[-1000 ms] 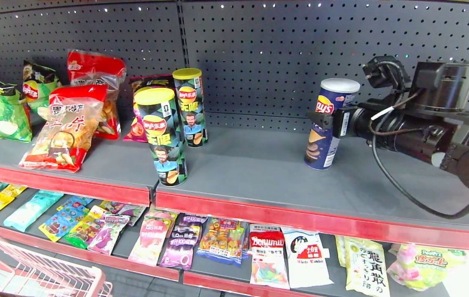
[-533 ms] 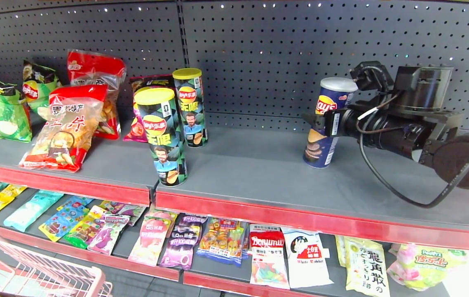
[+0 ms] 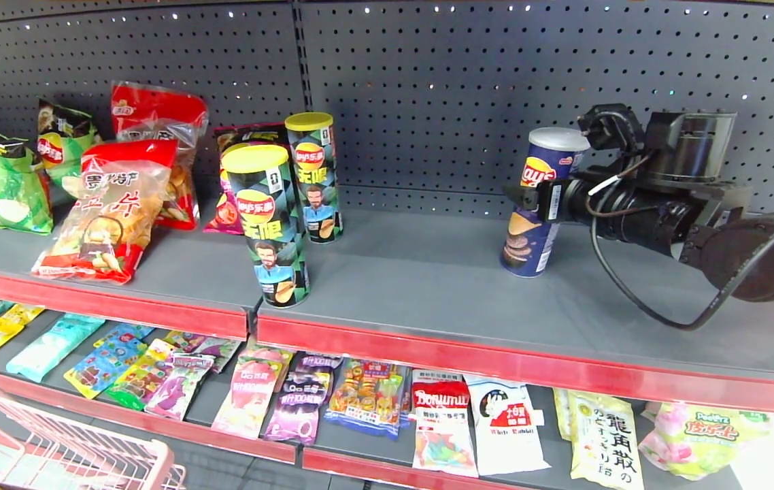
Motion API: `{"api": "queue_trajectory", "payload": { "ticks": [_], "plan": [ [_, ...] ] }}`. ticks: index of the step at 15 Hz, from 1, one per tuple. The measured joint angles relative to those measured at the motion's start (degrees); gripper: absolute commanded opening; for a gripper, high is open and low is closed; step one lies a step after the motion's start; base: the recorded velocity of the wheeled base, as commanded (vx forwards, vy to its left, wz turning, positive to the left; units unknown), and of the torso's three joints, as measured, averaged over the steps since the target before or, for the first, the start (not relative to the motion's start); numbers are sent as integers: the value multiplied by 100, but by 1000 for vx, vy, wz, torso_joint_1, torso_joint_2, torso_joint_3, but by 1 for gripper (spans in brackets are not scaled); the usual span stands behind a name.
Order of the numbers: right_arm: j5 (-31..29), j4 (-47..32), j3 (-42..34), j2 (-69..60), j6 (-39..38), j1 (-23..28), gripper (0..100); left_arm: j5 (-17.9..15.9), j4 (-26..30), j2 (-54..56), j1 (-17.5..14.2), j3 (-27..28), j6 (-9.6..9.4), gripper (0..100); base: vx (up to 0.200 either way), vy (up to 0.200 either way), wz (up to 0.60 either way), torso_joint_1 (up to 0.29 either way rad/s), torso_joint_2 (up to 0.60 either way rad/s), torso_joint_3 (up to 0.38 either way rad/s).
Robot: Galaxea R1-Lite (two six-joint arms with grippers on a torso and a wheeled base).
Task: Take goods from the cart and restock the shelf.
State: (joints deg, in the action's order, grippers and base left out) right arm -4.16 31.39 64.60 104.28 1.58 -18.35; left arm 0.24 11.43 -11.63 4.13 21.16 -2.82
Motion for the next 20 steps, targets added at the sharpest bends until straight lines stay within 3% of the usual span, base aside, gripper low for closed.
{"api": "queue_trajectory", "payload": {
  "ticks": [1,4,7,14,20],
  "plan": [
    [41,9,6,21,-6,2,0,0,-2,-5,0,-5,2,0,0,0,0,0,0,0],
    [400,556,-5,126,27,60,0,0,-2,-2,0,-30,0,0,0,0,0,0,0,0],
    [524,607,-79,140,44,101,0,-2,2,9,0,-66,4,0,0,0,0,0,0,0],
    [2632,-104,-1056,-1254,95,154,0,-34,-11,17,-2,-59,6,0,0,0,0,0,0,0],
    [3763,-162,-1651,-1732,834,446,0,-43,-9,17,0,-50,2,0,0,0,0,0,0,0]
  ]
}}
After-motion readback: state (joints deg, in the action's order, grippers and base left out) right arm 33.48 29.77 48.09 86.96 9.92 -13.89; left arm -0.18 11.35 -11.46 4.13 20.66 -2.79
